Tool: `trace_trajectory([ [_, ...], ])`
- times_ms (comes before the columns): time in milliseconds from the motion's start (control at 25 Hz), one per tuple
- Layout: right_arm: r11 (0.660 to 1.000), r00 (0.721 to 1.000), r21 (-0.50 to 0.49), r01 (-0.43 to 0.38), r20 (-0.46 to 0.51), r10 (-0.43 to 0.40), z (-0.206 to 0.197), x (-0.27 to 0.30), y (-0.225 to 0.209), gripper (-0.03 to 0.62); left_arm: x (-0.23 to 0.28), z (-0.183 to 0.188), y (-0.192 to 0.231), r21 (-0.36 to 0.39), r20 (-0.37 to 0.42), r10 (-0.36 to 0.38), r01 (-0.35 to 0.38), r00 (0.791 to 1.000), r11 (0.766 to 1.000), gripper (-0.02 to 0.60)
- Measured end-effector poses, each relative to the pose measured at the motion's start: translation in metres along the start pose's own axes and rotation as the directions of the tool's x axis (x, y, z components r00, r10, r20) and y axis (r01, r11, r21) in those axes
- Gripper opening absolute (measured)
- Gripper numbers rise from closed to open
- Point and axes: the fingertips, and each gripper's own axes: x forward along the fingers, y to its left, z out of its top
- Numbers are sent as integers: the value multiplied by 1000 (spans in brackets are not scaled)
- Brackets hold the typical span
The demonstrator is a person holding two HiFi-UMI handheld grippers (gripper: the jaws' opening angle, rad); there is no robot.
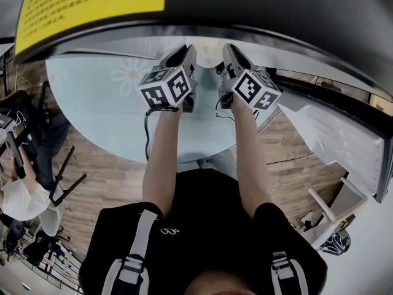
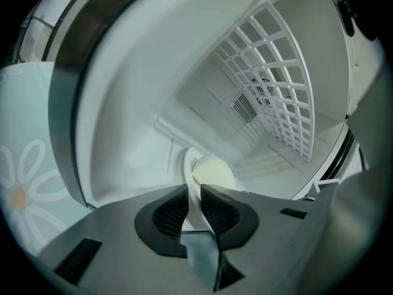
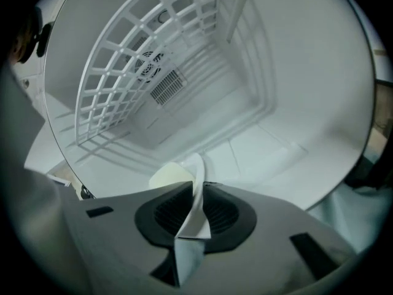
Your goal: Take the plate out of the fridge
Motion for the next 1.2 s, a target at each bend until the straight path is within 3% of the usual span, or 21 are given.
trace_trajectory([
  [200,999,999,22,39,5,-39,-2,-9,-2,52,-1,-3,-6,28,-1,14,-14,1000,1000,64],
  [360,995,998,98,11,67,-18,6,-37,-8,41,-7,-14,-29,24,22,0,-1,1000,1000,64],
  [600,997,995,75,-25,103,17,12,-34,18,34,-22,-5,-17,13,45,5,-6,999,1000,73],
  [880,996,994,60,-63,95,57,12,-72,23,29,-52,-29,-43,-21,80,39,-37,996,999,80],
  [1200,990,988,82,-116,110,107,14,-110,25,26,-76,-42,-71,32,95,73,-76,993,997,78],
])
